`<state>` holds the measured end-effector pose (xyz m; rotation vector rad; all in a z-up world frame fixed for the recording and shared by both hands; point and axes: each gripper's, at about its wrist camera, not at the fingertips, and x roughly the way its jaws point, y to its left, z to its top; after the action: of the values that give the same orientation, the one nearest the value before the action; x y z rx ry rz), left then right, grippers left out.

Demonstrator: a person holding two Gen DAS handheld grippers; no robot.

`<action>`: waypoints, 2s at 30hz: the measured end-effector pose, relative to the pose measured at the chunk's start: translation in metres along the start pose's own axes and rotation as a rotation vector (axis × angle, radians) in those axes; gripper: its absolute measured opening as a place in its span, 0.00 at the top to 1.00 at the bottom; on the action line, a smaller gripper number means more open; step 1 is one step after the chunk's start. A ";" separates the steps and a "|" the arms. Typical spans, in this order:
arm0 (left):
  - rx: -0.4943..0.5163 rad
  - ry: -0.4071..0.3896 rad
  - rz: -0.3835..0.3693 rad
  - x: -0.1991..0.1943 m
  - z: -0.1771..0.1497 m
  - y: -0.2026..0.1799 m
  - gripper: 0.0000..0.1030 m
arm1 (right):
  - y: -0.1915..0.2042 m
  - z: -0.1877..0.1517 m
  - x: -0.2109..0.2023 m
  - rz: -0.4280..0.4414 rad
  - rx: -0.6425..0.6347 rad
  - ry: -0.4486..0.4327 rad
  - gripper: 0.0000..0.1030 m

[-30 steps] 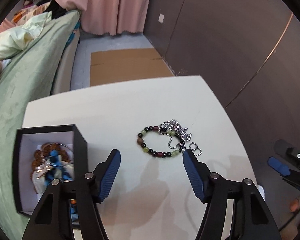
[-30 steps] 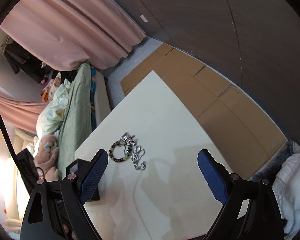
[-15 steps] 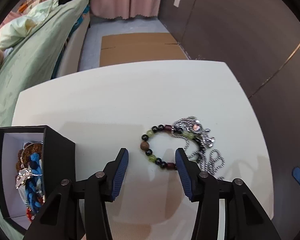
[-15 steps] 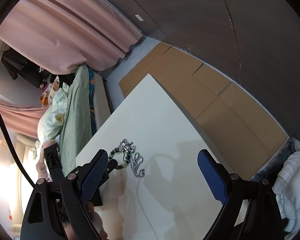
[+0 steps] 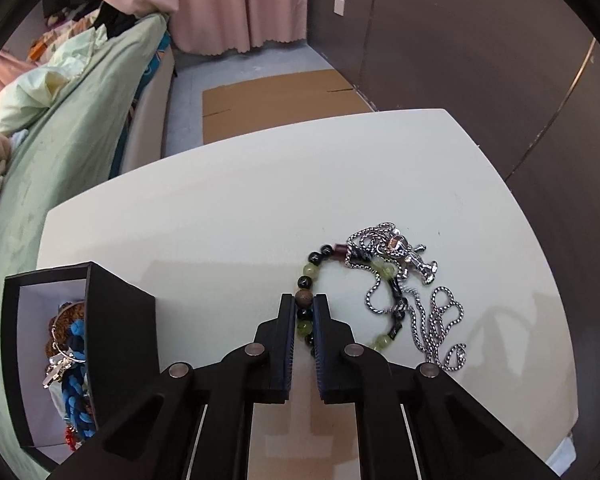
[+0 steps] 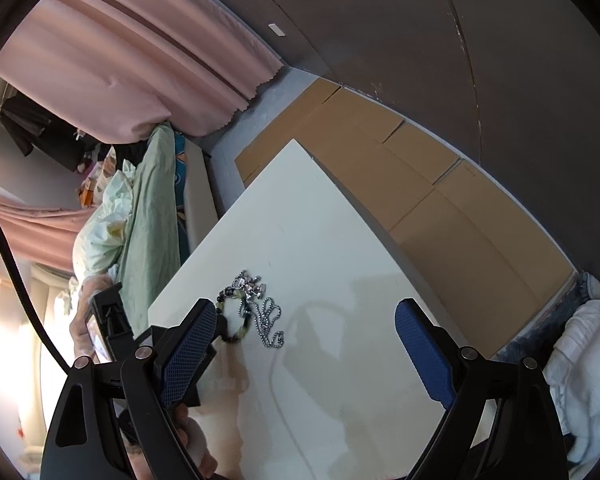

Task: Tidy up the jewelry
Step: 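Lift the bead bracelet with the left gripper toward the black box, then grasp the silver chain necklace with the right gripper while the left gripper releases the bracelet into the box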

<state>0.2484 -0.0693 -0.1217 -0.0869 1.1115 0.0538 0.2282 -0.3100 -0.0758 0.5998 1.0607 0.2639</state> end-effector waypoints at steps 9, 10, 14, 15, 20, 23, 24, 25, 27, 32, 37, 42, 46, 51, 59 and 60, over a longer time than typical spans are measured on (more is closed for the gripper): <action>-0.072 -0.016 -0.143 -0.022 0.005 0.015 0.92 | 0.008 0.002 0.014 -0.021 -0.031 0.020 0.11; -0.075 -0.028 -0.157 -0.028 0.007 0.016 0.92 | 0.010 0.002 0.016 -0.022 -0.035 0.023 0.11; -0.087 -0.075 -0.205 -0.052 0.011 0.017 0.92 | 0.015 0.000 0.023 -0.026 -0.048 0.039 0.11; -0.089 -0.089 -0.216 -0.058 0.012 0.017 0.92 | 0.015 -0.001 0.025 -0.028 -0.051 0.042 0.11; -0.099 -0.157 -0.269 -0.091 0.016 0.020 0.92 | 0.020 -0.003 0.031 -0.035 -0.065 0.050 0.13; -0.104 -0.192 -0.291 -0.107 0.018 0.022 0.92 | 0.024 -0.003 0.034 -0.032 -0.075 0.049 0.13; -0.106 -0.203 -0.297 -0.113 0.018 0.023 0.92 | 0.026 -0.003 0.036 -0.031 -0.083 0.049 0.13; -0.110 -0.215 -0.303 -0.117 0.019 0.025 0.92 | 0.029 -0.004 0.037 -0.031 -0.093 0.047 0.13; -0.118 -0.233 -0.310 -0.125 0.020 0.029 0.92 | 0.034 -0.003 0.041 -0.034 -0.113 0.046 0.13; -0.149 -0.274 -0.318 -0.140 0.023 0.047 0.92 | 0.052 -0.003 0.057 -0.046 -0.173 0.053 0.22; -0.186 -0.289 -0.324 -0.145 0.023 0.067 0.92 | 0.069 -0.005 0.075 -0.085 -0.248 0.051 0.29; -0.230 -0.287 -0.333 -0.143 0.021 0.091 0.92 | 0.087 -0.010 0.093 -0.149 -0.345 0.041 0.29; -0.264 -0.285 -0.333 -0.142 0.016 0.109 0.92 | 0.102 -0.016 0.105 -0.185 -0.426 0.051 0.29; -0.302 -0.281 -0.328 -0.141 0.008 0.130 0.92 | 0.110 -0.021 0.118 -0.226 -0.485 0.063 0.29; -0.322 -0.278 -0.313 -0.142 -0.003 0.145 0.92 | 0.111 -0.021 0.135 -0.276 -0.514 0.066 0.42; -0.320 -0.276 -0.311 -0.142 -0.005 0.146 0.92 | 0.112 -0.022 0.135 -0.292 -0.521 0.064 0.50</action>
<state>0.1689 0.0753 -0.0026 -0.5228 0.7959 -0.0341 0.2816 -0.1472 -0.1185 -0.0324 1.0715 0.2901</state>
